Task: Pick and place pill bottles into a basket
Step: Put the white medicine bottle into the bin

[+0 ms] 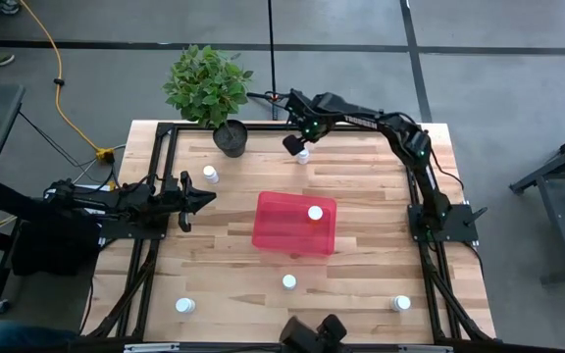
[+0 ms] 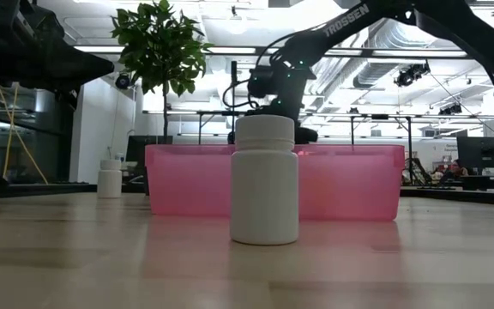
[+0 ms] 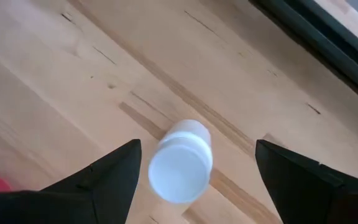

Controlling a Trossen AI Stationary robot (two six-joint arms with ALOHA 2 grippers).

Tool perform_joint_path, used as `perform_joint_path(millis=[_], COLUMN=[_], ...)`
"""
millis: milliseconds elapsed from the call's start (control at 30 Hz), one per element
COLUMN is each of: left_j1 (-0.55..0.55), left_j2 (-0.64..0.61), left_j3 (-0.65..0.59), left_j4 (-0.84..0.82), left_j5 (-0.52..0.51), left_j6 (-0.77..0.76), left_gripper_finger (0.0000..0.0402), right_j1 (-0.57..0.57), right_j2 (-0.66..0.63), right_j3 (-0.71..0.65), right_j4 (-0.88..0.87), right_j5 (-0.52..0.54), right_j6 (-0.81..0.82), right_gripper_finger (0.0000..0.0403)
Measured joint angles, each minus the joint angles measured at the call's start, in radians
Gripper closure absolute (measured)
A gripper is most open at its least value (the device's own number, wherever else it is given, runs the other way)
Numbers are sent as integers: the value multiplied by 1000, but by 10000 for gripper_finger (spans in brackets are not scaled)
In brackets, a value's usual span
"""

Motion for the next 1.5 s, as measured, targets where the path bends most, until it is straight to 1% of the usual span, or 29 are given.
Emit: perform_joint_path(millis=[233, 400, 800, 1500], left_j1=[0, 0, 0, 0], left_j2=[0, 0, 0, 0], left_j3=[0, 0, 0, 0], left_j4=[0, 0, 0, 0], left_j5=[-6, -5, -4, -3], left_j6=[2, 2, 3, 3], left_gripper_finger=[344, 344, 344, 344], right_j1=[31, 54, 56, 56], right_j2=[7, 31, 102, 103], right_j3=[0, 0, 0, 0], right_j4=[1, -8, -18, -19], right_j5=[27, 78, 63, 47], right_j6=[2, 2, 6, 6], right_gripper_finger=[96, 96, 96, 96])
